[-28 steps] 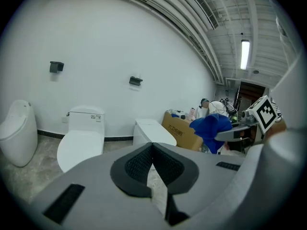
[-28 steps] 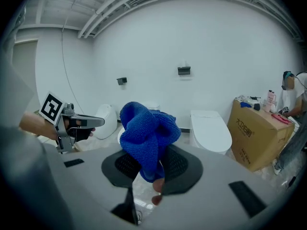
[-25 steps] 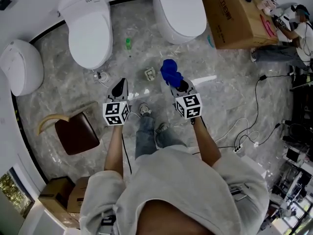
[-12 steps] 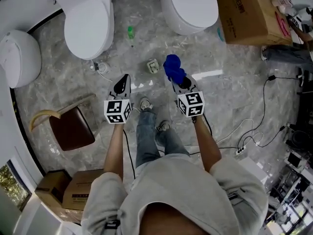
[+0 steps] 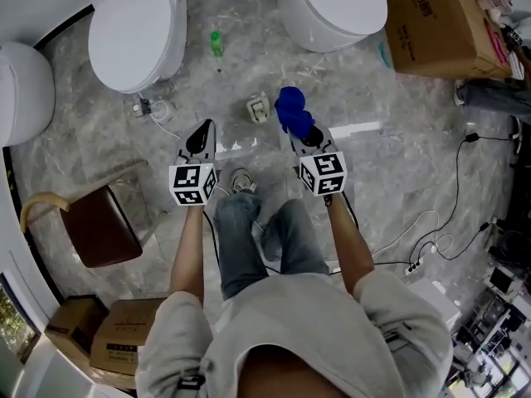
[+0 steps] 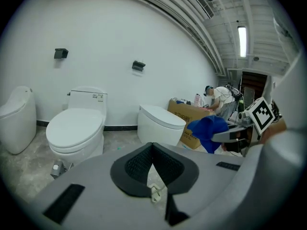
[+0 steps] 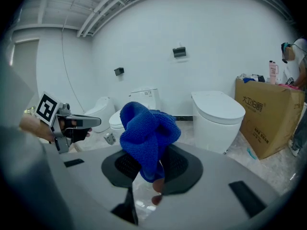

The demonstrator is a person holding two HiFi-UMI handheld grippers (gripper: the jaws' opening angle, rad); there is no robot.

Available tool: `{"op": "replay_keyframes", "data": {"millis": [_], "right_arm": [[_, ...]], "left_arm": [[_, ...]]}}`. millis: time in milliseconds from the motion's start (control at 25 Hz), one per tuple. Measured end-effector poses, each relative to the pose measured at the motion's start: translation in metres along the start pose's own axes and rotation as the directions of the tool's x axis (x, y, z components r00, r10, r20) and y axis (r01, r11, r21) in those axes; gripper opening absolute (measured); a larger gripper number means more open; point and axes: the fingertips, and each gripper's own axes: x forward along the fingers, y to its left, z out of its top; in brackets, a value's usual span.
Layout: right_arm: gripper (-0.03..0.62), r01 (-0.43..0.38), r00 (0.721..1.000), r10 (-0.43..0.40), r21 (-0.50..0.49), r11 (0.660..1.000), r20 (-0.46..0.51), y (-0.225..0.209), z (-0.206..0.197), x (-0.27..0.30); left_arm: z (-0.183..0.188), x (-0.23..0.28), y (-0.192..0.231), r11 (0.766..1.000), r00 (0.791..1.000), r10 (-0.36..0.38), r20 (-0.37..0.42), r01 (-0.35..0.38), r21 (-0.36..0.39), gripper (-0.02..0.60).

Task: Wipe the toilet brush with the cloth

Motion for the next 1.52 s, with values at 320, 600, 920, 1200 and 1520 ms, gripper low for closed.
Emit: {"op": "replay_keyframes", "data": {"millis": [320,600,920,1200,1520], "right_arm": [[0.11,-0.01,0.999,0.011,-0.034,0.999,0.049,-0.017,-0.079,0.064],[0.11,-0.018,0.993,0.027,-0.071,0.997,0.117,-0.029,-0.13,0.099],[0.112,-0.039,0.979,0.061,-0.112,0.993,0.197,-0.035,-0.155,0.123],[0.112,-0.064,0.977,0.082,-0.101,0.993,0.196,-0.042,-0.172,0.139],[0.111,-0.082,0.989,0.089,-0.061,0.995,0.12,-0.054,-0.212,0.16]], "left_arm": [[-0.088,0.048,0.033,0.999,0.999,0.022,0.044,-0.023,0.027,0.018],[-0.158,0.08,0.051,0.998,0.997,0.026,0.072,-0.03,0.059,0.018],[-0.175,0.096,0.054,0.992,0.988,0.02,0.153,-0.039,0.12,0.018],[-0.17,0.09,0.054,0.987,0.98,0.038,0.195,-0.067,0.145,0.018],[-0.171,0.086,0.048,0.983,0.98,0.03,0.197,-0.065,0.17,0.018]]}}
